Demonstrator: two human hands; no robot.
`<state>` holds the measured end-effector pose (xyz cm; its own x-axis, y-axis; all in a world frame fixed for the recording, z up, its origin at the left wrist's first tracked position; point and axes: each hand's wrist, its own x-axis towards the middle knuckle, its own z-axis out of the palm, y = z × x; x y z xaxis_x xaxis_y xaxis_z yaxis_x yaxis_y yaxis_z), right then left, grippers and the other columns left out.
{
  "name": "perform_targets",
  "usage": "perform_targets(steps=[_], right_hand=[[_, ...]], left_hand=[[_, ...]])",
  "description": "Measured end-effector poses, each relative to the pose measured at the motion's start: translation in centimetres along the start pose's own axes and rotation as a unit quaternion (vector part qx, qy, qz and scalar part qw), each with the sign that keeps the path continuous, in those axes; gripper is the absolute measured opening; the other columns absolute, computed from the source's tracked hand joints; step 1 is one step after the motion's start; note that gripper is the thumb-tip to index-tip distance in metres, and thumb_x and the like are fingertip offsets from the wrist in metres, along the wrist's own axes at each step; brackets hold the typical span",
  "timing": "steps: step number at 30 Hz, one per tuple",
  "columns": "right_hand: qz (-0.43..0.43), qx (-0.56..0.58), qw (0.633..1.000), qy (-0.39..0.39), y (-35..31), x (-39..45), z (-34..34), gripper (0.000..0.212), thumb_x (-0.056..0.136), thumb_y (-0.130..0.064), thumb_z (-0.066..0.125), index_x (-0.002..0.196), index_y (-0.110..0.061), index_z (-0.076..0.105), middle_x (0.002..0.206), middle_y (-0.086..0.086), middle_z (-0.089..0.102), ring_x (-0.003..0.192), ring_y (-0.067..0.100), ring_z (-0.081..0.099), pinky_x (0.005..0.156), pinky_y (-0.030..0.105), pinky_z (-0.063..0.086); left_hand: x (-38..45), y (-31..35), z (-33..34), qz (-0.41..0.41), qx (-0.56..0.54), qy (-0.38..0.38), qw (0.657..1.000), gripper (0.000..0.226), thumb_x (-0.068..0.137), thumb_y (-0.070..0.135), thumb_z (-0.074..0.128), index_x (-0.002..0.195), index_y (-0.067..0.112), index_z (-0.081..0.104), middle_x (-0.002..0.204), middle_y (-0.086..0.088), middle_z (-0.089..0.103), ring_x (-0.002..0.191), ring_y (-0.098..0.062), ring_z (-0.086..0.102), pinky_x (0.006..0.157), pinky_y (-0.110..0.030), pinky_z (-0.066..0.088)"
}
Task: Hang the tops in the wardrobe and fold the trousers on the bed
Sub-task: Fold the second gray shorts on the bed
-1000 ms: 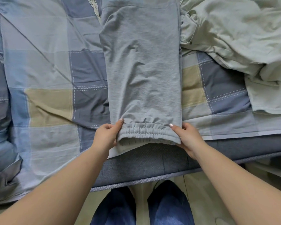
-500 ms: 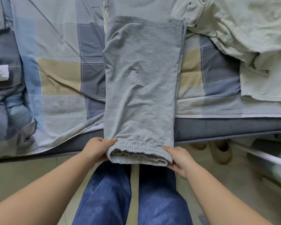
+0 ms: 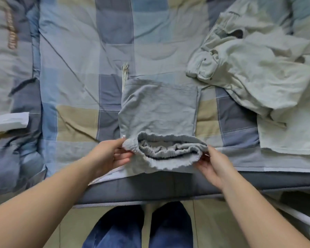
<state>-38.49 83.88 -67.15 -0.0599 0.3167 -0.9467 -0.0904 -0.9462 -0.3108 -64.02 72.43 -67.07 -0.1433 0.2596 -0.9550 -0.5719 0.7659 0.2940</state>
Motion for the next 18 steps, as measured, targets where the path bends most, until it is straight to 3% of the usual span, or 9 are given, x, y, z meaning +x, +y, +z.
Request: perform_targets(steps=[4,8,10,11,13,14,16,17,18], right_hand=[[-0.011,0.046,0.999,-0.021,-6.9,4.2,4.2,0.024,0.098,-0.026,0.048,0.082,-0.01,0.056,0.055,0.006,0.067,0.05,0.013,0.068,0.046,0.023,0.055],[-0.026,0.053,0.998,-0.024,-11.0,8.5,7.9,0.026,0.098,-0.026,0.047,0.08,-0.009,0.056,0.051,0.007,0.065,0.045,0.014,0.066,0.043,0.024,0.054],[-0.032,0.043,0.998,-0.022,-12.2,10.7,9.3,0.025,0.098,-0.025,0.048,0.081,-0.009,0.056,0.06,0.008,0.067,0.047,0.015,0.066,0.044,0.024,0.055],[-0.036,0.039,0.998,-0.023,-12.7,11.7,9.8,0.024,0.097,-0.025,0.048,0.081,-0.009,0.057,0.068,0.008,0.066,0.054,0.015,0.067,0.052,0.024,0.057],[-0.043,0.03,0.998,-0.035,-13.1,13.5,10.7,0.021,0.096,-0.024,0.049,0.085,-0.009,0.058,0.087,0.008,0.065,0.075,0.016,0.066,0.08,0.028,0.057],[-0.051,0.019,0.998,-0.037,-13.1,14.3,11.1,0.018,0.096,-0.024,0.048,0.095,-0.009,0.058,0.099,0.007,0.066,0.088,0.018,0.065,0.09,0.032,0.053],[-0.111,-0.036,0.993,-0.022,-12.2,15.4,11.9,0.027,0.097,-0.022,0.047,0.122,-0.015,0.051,0.12,0.005,0.061,0.11,0.02,0.06,0.093,0.033,0.049],[-0.182,-0.1,0.978,0.015,-11.2,15.5,11.9,0.031,0.095,-0.02,0.048,0.126,-0.017,0.048,0.12,0.003,0.06,0.113,0.02,0.059,0.093,0.031,0.048],[-0.278,-0.18,0.942,0.054,-10.2,15.3,11.7,0.031,0.093,-0.016,0.051,0.123,-0.017,0.049,0.111,-0.001,0.062,0.109,0.02,0.06,0.091,0.026,0.048]], left_hand=[[4.0,6.8,1.6,0.027,-0.133,-0.001,0.991,0.025,0.099,0.031,0.048,0.092,0.01,0.061,0.066,-0.002,0.073,0.058,-0.008,0.07,0.043,-0.021,0.053],[8.0,11.1,3.9,0.06,-0.176,0.006,0.983,0.024,0.102,0.026,0.04,0.094,0.011,0.057,0.064,-0.002,0.072,0.057,-0.009,0.07,0.043,-0.022,0.054],[9.8,12.5,4.9,0.085,-0.183,0.021,0.979,0.023,0.102,0.023,0.039,0.091,0.011,0.056,0.063,-0.002,0.072,0.057,-0.009,0.07,0.047,-0.024,0.056],[10.5,13.1,5.2,0.102,-0.186,0.034,0.977,0.023,0.101,0.022,0.038,0.09,0.012,0.056,0.063,-0.001,0.072,0.057,-0.009,0.07,0.05,-0.025,0.058],[11.9,13.8,6.0,0.136,-0.188,0.065,0.971,0.021,0.101,0.02,0.038,0.092,0.014,0.056,0.076,-0.002,0.074,0.065,-0.009,0.071,0.059,-0.026,0.059],[12.7,13.8,6.4,0.156,-0.178,0.088,0.968,0.018,0.1,0.019,0.038,0.097,0.013,0.055,0.086,-0.004,0.072,0.071,-0.011,0.07,0.064,-0.028,0.059],[14.1,13.1,6.8,0.237,-0.102,0.15,0.954,0.017,0.097,0.014,0.042,0.111,0.013,0.052,0.095,-0.004,0.068,0.08,-0.015,0.068,0.078,-0.033,0.057],[14.3,12.4,6.8,0.311,-0.005,0.185,0.932,0.019,0.095,0.012,0.046,0.112,0.014,0.053,0.096,-0.004,0.067,0.085,-0.018,0.066,0.085,-0.037,0.054],[14.3,11.6,6.9,0.395,0.125,0.204,0.887,0.018,0.093,0.011,0.05,0.109,0.015,0.057,0.098,-0.003,0.066,0.091,-0.02,0.064,0.091,-0.039,0.052]])
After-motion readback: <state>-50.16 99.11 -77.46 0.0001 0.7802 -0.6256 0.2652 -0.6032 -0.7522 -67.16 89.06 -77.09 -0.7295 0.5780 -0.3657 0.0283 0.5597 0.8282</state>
